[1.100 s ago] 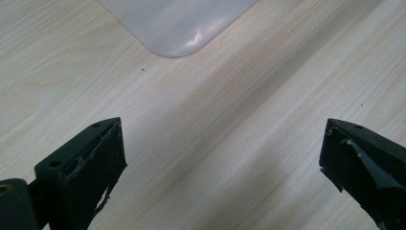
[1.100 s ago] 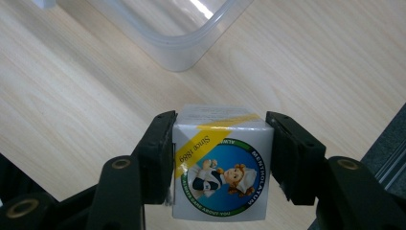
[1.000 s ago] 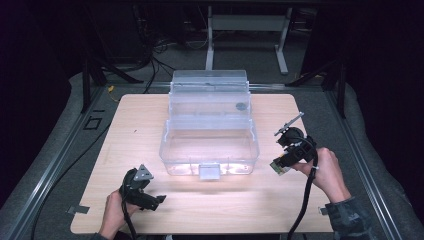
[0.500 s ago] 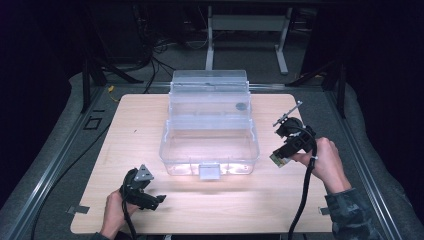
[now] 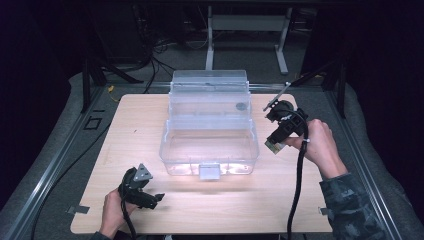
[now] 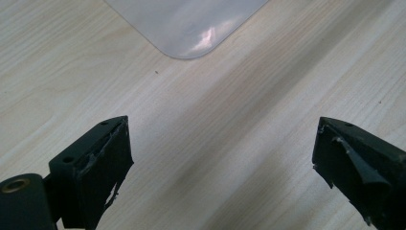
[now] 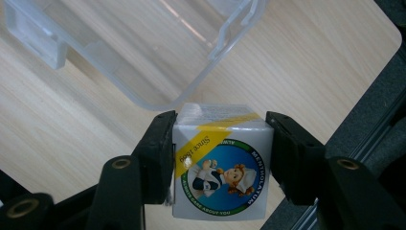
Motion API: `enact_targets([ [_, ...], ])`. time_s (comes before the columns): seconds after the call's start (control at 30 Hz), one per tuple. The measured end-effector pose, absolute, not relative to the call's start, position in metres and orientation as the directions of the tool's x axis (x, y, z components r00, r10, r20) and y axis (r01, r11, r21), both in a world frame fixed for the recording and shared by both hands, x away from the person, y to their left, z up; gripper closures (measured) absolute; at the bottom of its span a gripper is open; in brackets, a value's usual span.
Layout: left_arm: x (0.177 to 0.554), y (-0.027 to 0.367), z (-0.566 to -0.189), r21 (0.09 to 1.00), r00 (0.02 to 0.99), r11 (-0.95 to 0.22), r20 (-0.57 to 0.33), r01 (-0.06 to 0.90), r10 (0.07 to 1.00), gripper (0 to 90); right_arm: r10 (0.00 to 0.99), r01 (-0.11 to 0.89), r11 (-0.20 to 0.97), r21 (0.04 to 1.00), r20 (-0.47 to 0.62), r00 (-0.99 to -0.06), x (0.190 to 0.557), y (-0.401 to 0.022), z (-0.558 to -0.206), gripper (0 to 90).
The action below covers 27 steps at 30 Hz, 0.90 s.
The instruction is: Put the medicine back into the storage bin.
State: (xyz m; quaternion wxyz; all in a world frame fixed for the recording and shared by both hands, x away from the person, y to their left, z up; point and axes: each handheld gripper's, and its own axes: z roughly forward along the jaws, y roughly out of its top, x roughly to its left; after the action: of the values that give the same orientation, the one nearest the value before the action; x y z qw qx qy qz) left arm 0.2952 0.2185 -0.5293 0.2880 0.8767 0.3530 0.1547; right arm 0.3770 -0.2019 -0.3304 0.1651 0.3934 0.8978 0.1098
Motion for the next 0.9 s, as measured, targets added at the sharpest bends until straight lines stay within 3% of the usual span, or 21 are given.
enact_targets([
  [0.3,0.297,0.217,-0.529,0.607,0.71,-0.603,0.088,0.518,0.699,6.0,0.739,0.65,0.663,0.372,-0.18,-0.65,0.383,-0.194,-0.319,46.2],
  [0.53,0.298,0.216,-0.528,0.613,0.713,-0.603,0.091,0.51,0.695,6.0,0.717,0.633,0.691,0.349,-0.213,-0.664,0.39,-0.174,-0.311,46.3],
  [0.9,0.299,0.216,-0.529,0.614,0.716,-0.604,0.089,0.508,0.692,6.0,0.692,0.612,0.711,0.347,-0.189,-0.697,0.407,-0.147,-0.322,46.3],
])
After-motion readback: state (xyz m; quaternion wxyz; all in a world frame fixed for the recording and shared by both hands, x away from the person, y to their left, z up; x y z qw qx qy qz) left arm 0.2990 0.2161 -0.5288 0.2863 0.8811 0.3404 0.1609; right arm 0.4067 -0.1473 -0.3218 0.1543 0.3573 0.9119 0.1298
